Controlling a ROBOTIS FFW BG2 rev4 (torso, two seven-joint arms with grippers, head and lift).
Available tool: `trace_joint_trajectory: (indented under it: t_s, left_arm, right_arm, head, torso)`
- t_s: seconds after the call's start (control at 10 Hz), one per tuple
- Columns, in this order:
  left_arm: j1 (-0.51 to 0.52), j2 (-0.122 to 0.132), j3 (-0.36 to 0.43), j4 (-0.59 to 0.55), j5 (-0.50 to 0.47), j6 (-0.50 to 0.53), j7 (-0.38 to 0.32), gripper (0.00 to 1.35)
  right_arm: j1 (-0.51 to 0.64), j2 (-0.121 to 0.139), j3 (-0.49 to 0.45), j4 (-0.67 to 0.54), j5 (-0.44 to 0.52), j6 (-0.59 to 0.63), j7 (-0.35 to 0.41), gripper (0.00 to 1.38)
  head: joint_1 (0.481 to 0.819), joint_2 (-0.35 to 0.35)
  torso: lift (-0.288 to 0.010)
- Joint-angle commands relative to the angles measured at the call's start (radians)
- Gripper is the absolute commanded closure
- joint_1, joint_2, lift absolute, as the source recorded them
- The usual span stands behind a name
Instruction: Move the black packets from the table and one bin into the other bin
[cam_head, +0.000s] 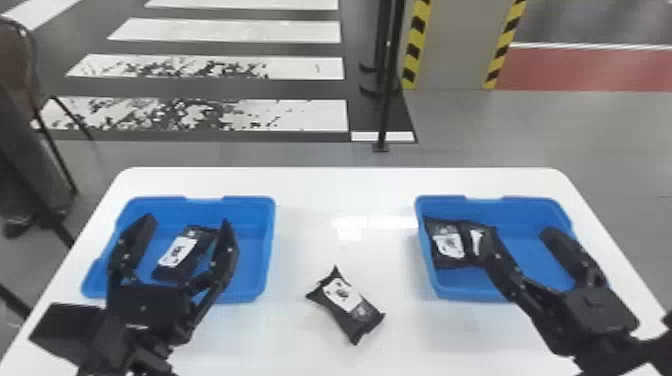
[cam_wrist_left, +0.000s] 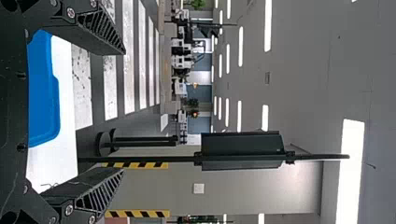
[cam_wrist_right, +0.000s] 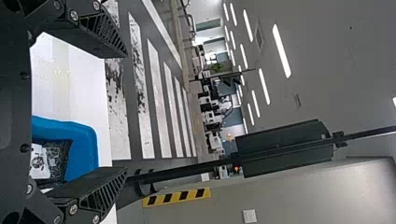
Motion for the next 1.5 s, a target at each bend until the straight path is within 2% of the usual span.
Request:
trace_joint_trajectory:
  t_s: [0.0,0.5,0.6,0.7,0.8,0.9,1.0,1.2,1.4]
  left_arm:
    - [0.000,0.000,-0.001,0.000,0.002,0.001,-0.001,0.15]
    - [0.000,0.000,0.001,0.000,0.008,-0.001,0.000,0.15]
    - [0.000,0.000,0.001,0.000,0.008,-0.001,0.000,0.15]
    - [0.000,0.000,0.001,0.000,0.010,-0.001,0.000,0.15]
    - [-0.002,0.000,-0.001,0.000,0.010,0.001,0.000,0.15]
    - [-0.005,0.000,-0.001,0.002,0.010,0.004,0.000,0.15]
    - [-0.007,0.000,-0.001,0.002,0.016,0.004,-0.001,0.15]
    - [-0.007,-0.002,-0.001,0.007,0.020,0.004,0.000,0.15]
    - [-0.010,-0.002,-0.003,0.007,0.020,0.006,-0.001,0.15]
  right_arm:
    - [-0.002,0.000,0.000,0.002,0.000,-0.003,0.002,0.17]
    - [-0.002,0.000,0.002,0.002,0.000,-0.005,0.002,0.16]
    - [-0.011,-0.008,0.014,0.006,0.000,-0.003,0.003,0.16]
    - [-0.051,-0.018,0.032,0.041,-0.002,0.010,0.037,0.16]
    - [-0.127,-0.020,0.034,0.127,0.000,0.041,0.130,0.16]
    - [-0.186,-0.026,0.054,0.176,0.002,0.068,0.181,0.16]
    - [-0.220,-0.032,0.060,0.186,0.034,0.137,0.219,0.16]
    - [-0.284,-0.044,0.094,0.235,0.056,0.169,0.276,0.16]
    - [-0.357,-0.069,0.161,0.276,0.083,0.216,0.324,0.16]
  head:
    - [0.695,-0.018]
    - [0.695,-0.018]
    - [0.695,-0.018]
    - [0.695,-0.016]
    - [0.695,-0.005]
    - [0.695,0.019]
    - [0.695,0.035]
    - [0.695,0.061]
    - [0.695,0.083]
  torso:
    - [-0.110]
    - [-0.110]
    - [-0.110]
    - [-0.110]
    - [-0.110]
    - [-0.110]
    - [-0.110]
    - [-0.110]
    - [-0.110]
